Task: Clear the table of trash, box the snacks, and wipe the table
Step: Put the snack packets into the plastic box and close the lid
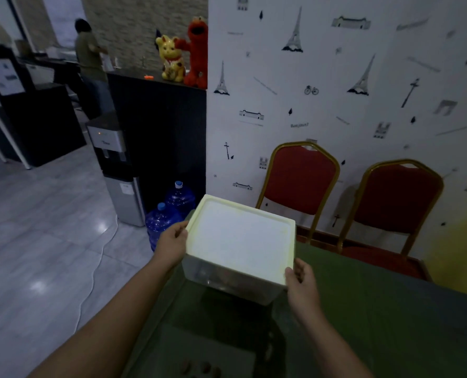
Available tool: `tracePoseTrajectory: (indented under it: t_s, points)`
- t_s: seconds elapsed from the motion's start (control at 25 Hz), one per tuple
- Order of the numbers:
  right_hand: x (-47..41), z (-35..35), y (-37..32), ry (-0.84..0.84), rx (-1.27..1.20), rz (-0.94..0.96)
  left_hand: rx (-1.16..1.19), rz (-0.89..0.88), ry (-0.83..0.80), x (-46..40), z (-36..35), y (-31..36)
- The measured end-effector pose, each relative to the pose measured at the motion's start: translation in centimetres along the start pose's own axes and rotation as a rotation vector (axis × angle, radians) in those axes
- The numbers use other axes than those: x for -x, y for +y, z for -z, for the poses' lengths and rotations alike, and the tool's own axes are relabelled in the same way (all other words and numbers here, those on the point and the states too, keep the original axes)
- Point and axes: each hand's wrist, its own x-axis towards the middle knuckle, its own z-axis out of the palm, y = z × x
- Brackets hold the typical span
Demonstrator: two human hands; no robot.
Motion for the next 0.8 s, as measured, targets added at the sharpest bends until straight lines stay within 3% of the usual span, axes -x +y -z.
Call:
tracePoseTrajectory:
  t_s: [0.36,0.8]
  points:
    - [-6.5,-7.5,-0.7,0.028,0.019,-0.045,-0.039,0.027,-0.044,-10.3,0.8,-1.1]
    - [-7.3,-8.8,0.4,0.0,0.074,-0.089,-0.058,0.101,-0.102,-12.5,1.1,-4.2]
